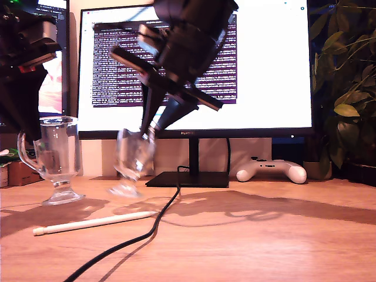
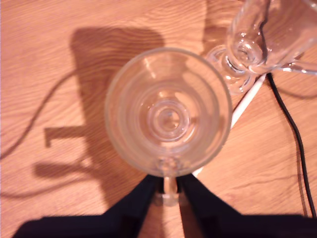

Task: Pick the small glass cups in front of you with each of your hands, and place them behind the white pen

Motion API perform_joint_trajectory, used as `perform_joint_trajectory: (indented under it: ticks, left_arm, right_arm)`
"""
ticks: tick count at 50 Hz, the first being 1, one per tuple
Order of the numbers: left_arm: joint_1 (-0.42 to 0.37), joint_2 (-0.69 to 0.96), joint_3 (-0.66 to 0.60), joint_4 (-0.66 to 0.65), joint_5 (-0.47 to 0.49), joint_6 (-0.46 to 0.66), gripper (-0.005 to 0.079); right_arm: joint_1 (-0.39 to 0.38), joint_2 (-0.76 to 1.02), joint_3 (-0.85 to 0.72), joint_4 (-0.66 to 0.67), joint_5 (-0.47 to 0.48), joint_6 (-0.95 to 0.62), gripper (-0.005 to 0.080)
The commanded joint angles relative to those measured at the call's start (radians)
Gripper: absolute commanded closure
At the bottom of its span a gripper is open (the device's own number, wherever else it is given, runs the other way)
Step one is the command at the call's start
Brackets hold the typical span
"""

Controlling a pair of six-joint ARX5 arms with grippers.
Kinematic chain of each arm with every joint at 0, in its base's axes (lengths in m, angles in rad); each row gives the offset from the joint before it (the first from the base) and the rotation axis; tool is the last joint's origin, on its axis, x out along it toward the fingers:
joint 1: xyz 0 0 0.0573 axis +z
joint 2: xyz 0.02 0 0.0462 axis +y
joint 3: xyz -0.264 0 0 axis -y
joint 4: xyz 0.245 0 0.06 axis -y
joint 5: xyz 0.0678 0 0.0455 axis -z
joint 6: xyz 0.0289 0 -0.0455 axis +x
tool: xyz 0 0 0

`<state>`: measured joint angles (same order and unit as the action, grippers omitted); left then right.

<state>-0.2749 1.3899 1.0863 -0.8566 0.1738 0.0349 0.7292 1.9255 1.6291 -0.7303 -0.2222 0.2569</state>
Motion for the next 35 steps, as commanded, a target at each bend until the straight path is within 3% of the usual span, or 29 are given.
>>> perform_joint_trajectory:
  ticks: [1,25,35]
  left_arm:
    - [-0.004,-0.018,0.0,0.011,0.003,-0.002,0.0766]
    - [-0.009,-0.018,0.0,0.012,0.006,0.0,0.0766]
    - [-0.009,-0.018,0.0,0.013,0.014,0.0,0.0766]
  right_arm:
    - [0.01,0.027,0.021,0.016,-0.003,-0.007,0.0765]
    - [0.012,0.058,0.022,0.024,0.043,-0.025,0.0763]
    - [0.017,0.058,0.022,0.024,0.043,-0.027,0.0617]
